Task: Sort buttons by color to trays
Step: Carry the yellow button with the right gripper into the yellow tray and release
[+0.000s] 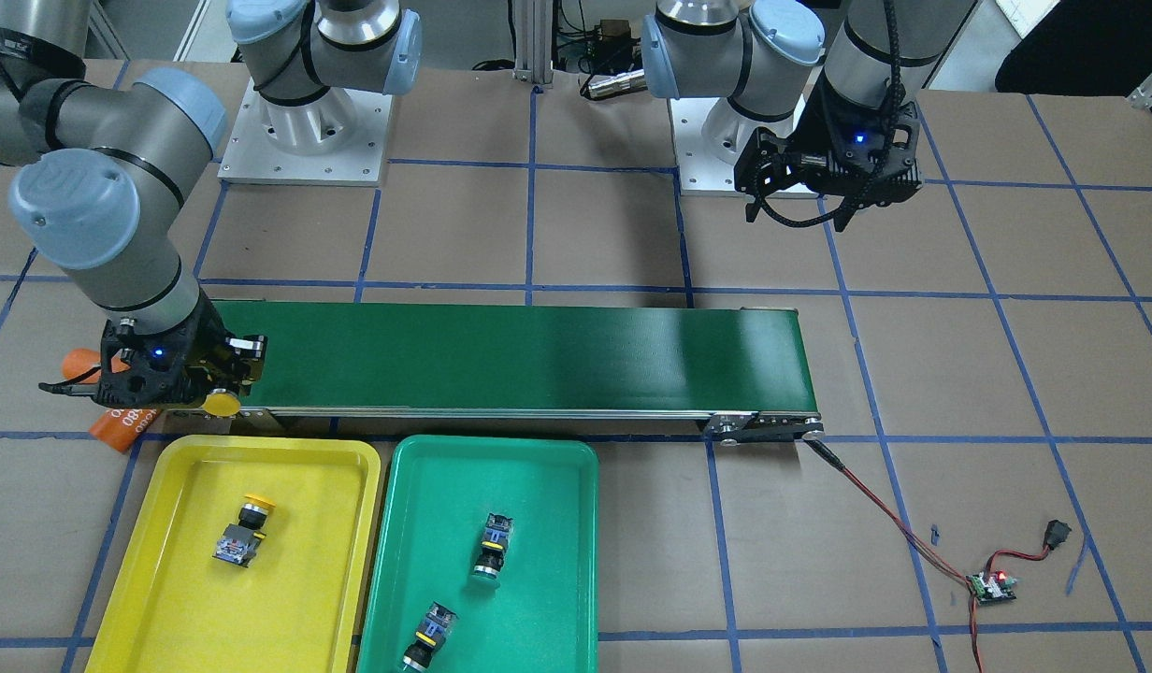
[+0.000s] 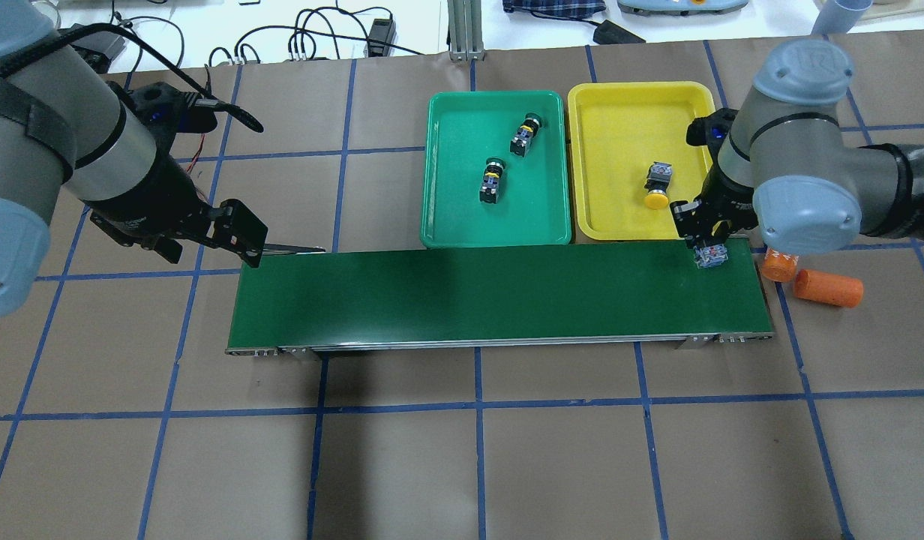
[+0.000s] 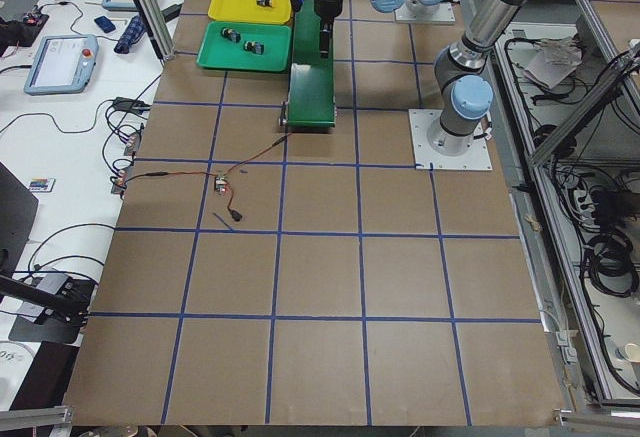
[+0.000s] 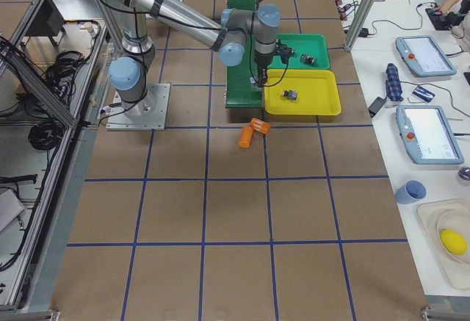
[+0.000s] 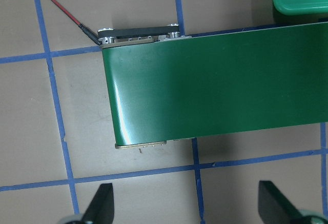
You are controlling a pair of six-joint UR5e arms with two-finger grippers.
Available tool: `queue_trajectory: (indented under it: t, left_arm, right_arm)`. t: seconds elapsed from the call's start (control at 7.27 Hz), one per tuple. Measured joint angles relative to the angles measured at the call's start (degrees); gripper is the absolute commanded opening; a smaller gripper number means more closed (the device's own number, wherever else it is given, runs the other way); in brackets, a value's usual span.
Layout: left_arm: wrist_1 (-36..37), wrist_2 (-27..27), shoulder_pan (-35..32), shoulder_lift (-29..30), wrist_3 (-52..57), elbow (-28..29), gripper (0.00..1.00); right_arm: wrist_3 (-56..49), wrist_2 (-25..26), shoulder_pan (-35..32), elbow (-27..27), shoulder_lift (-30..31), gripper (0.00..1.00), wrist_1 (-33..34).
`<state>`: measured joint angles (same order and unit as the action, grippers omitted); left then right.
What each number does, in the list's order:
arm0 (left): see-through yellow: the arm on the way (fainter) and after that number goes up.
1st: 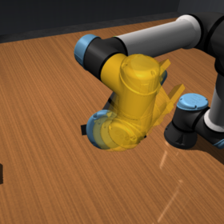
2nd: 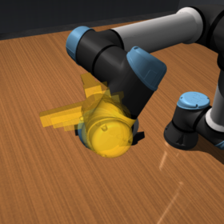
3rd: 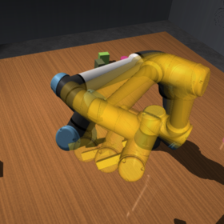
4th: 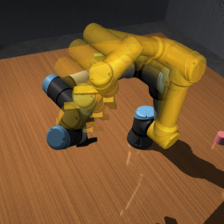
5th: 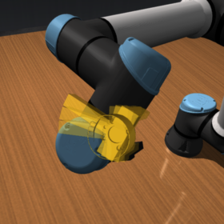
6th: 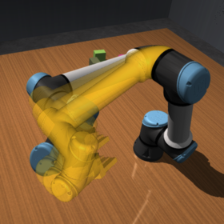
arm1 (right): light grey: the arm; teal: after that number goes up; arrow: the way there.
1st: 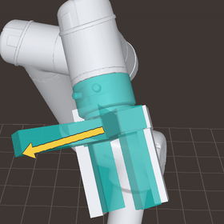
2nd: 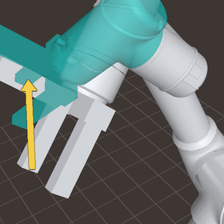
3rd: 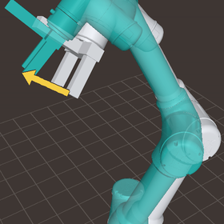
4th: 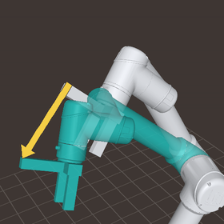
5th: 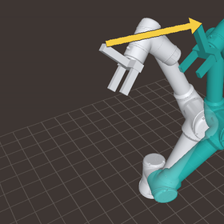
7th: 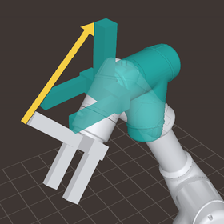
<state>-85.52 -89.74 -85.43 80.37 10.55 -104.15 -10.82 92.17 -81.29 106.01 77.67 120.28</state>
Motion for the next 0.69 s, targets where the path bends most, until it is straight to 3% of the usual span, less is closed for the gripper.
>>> queue_trajectory:
  t: [0.41,0.55,0.69]
  left_arm:
    - [0.1,0.0,0.0,0.0,0.0,0.0,1.0]
    - [0.1,0.0,0.0,0.0,0.0,0.0,1.0]
    - [0.2,0.0,0.0,0.0,0.0,0.0,1.0]
  right_arm:
    - [4.5,-1.5,-4.8,-14.2,-10.5,0.0,-0.1]
    - [7.2,-1.5,-7.2,-19.4,-15.0,0.06,-0.3]
    - [9.3,-1.6,-8.7,-22.9,-18.6,0.47,-0.4]
